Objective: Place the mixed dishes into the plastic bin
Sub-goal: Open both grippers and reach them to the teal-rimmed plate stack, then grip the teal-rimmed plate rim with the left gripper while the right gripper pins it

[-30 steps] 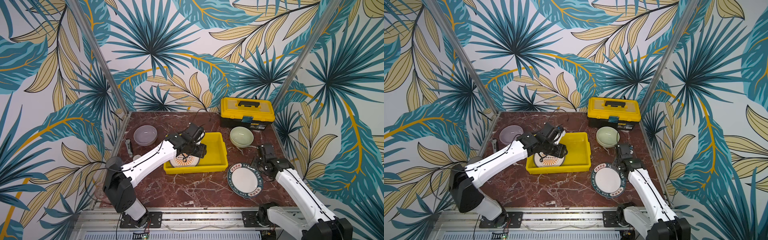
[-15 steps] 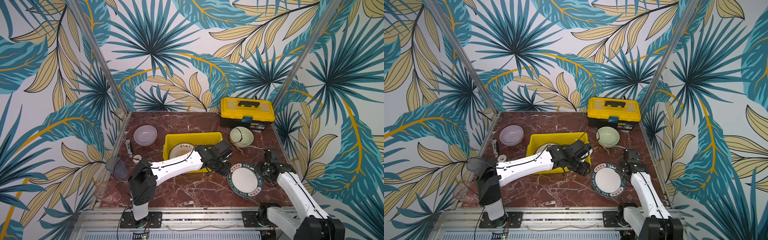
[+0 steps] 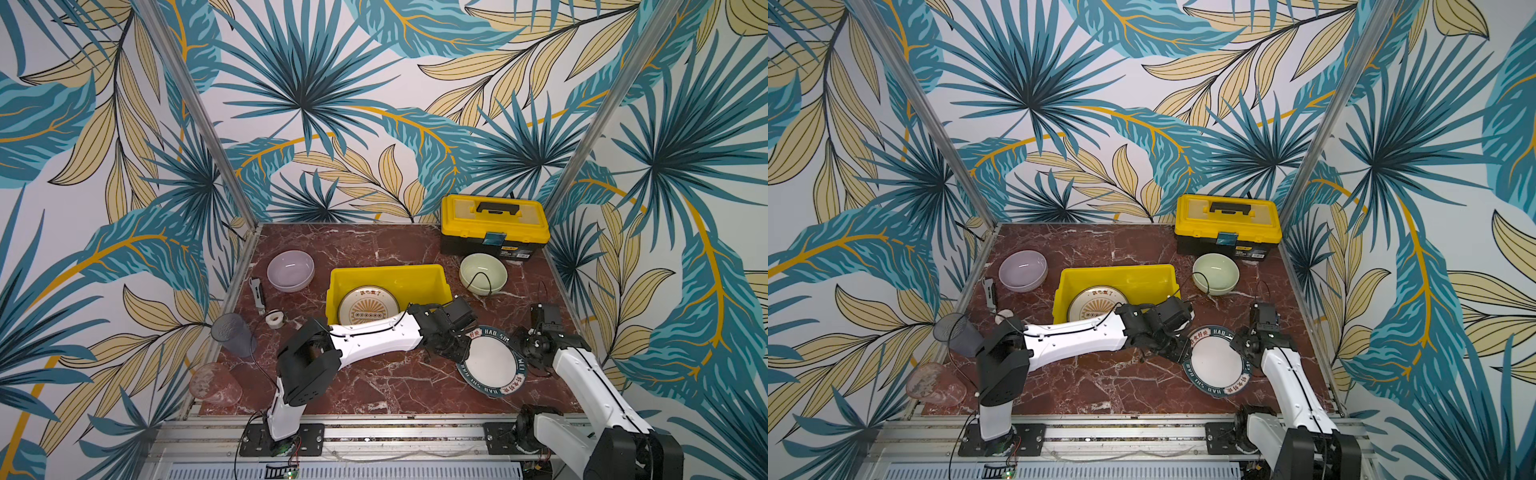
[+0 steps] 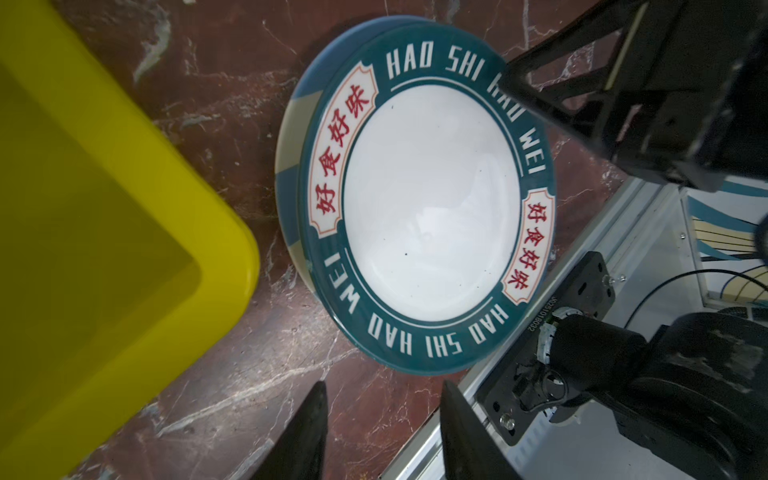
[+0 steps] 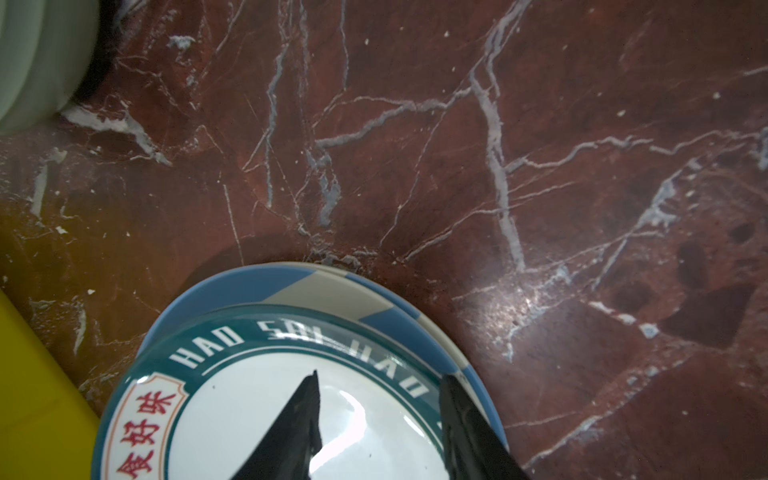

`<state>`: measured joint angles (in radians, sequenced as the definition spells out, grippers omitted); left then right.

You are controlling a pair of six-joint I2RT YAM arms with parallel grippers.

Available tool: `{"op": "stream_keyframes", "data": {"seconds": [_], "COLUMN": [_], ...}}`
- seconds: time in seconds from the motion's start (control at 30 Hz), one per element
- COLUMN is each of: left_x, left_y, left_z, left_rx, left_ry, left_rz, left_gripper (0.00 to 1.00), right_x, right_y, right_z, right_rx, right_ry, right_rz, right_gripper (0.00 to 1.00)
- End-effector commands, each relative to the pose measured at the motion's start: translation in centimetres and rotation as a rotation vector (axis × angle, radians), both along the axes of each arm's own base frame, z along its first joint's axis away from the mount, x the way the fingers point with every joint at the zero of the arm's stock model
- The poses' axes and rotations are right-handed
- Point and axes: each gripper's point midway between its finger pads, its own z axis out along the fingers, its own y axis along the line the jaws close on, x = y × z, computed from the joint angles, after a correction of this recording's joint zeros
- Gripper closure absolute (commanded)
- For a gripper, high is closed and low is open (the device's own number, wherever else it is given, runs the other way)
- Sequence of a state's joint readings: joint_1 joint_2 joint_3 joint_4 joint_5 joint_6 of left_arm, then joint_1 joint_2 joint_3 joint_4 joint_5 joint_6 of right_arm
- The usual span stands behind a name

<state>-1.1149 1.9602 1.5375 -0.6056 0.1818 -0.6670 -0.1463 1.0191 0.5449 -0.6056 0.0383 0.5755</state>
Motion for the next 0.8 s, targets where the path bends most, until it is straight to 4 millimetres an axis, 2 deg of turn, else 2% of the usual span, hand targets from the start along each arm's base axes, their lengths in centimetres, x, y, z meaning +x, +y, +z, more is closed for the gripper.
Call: {"op": "stream_keyframes", "data": {"seconds": [0.0, 0.43, 0.77], "left_x": [-0.1, -1.0, -0.6], "left_y": [-1.0, -1.7, -1.5], "left_z": [-0.4, -3.3, -4.4], "left_rx": [-0.021, 0.021, 0.047], "left_ry": [-0.006, 0.019, 0.006], "left_rz": [0.009, -0.003, 0.007], "left_gripper": [0.56, 0.61, 0.61], "right_x": [-1.1, -1.4, -2.1], "right_y": [0.2, 0.1, -0.5], "right_z": [-0.9, 1.5, 0.3], "right_rx": [0.017, -0.006, -0.027], "right_ry": [0.036, -0.03, 0.016], "right_rz": [-0.012, -0.004, -0.043], "right_gripper": [0.52, 0.52, 0.52]}}
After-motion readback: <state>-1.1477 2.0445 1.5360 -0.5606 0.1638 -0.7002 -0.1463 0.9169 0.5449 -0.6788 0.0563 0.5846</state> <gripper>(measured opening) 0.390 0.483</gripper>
